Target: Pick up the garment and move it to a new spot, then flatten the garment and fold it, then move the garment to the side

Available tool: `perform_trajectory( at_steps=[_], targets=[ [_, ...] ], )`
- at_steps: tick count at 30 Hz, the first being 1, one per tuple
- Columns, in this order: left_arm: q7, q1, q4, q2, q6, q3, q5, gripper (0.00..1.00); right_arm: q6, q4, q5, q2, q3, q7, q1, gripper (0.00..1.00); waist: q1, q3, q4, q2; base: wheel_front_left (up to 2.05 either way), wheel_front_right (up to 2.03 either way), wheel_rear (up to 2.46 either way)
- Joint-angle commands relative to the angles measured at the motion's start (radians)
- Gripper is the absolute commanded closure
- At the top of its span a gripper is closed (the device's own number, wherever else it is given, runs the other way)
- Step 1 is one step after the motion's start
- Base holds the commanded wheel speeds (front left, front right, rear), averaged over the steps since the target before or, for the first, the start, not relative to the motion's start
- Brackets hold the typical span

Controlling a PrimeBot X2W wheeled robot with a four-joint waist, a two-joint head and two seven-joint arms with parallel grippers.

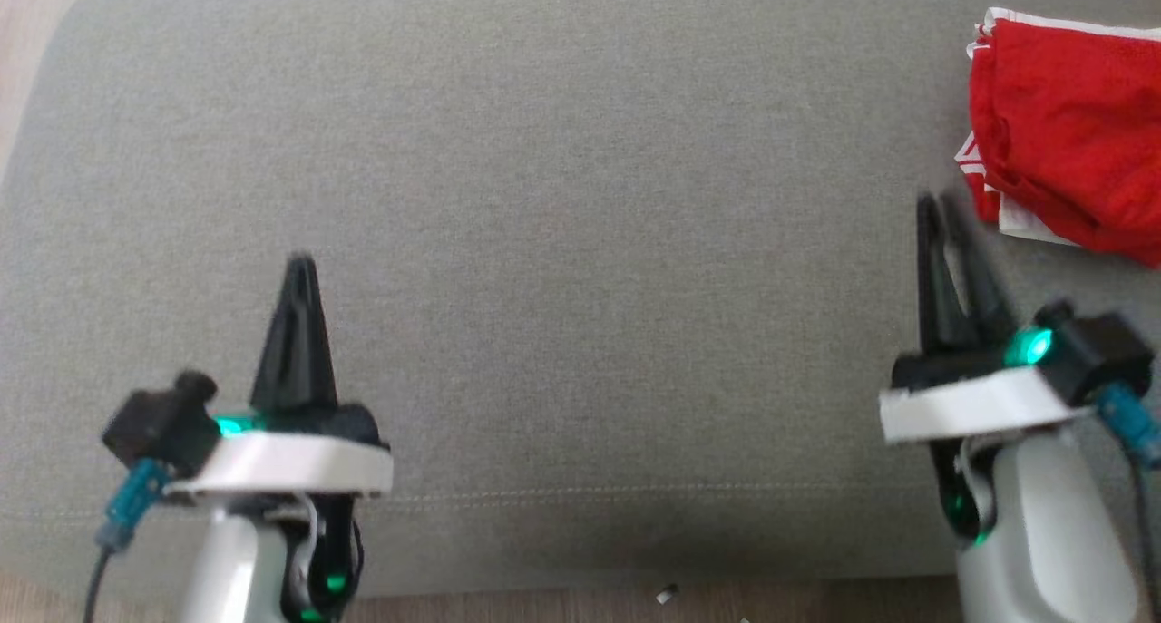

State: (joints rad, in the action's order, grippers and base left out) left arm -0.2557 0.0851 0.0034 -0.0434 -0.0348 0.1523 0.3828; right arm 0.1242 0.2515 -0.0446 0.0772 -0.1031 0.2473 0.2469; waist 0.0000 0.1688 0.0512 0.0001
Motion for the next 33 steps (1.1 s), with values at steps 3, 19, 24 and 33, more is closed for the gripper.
perform_trajectory(
  at_steps=[3, 19, 24, 33],
  targets=[
    [0.006, -0.002, -0.002, -0.003, 0.003, -0.003, 0.037, 1.00, 0.000, -0.007, -0.046, 0.001, 0.002, -0.006, -0.005, 1.00, 0.0000, -0.004, -0.001, -0.0001, 0.00, 0.00, 0.00],
    [0.039, 0.003, 0.032, -0.015, 0.024, -0.020, 0.198, 1.00, 0.001, -0.005, -0.244, 0.007, 0.017, -0.041, -0.020, 1.00, 0.0000, -0.024, -0.008, -0.0001, 0.00, 0.00, 0.00],
    [0.050, 0.004, 0.044, -0.019, 0.031, -0.026, 0.251, 1.00, 0.001, -0.005, -0.309, 0.008, 0.022, -0.053, -0.026, 1.00, 0.0000, -0.031, -0.010, -0.0001, 0.00, 0.00, 0.00],
    [0.071, 0.006, 0.062, -0.024, 0.043, -0.038, 0.345, 1.00, 0.002, -0.005, -0.426, 0.010, 0.033, -0.075, -0.036, 1.00, 0.0000, -0.043, -0.013, -0.0001, 0.00, 0.00, 0.00]
  ],
)
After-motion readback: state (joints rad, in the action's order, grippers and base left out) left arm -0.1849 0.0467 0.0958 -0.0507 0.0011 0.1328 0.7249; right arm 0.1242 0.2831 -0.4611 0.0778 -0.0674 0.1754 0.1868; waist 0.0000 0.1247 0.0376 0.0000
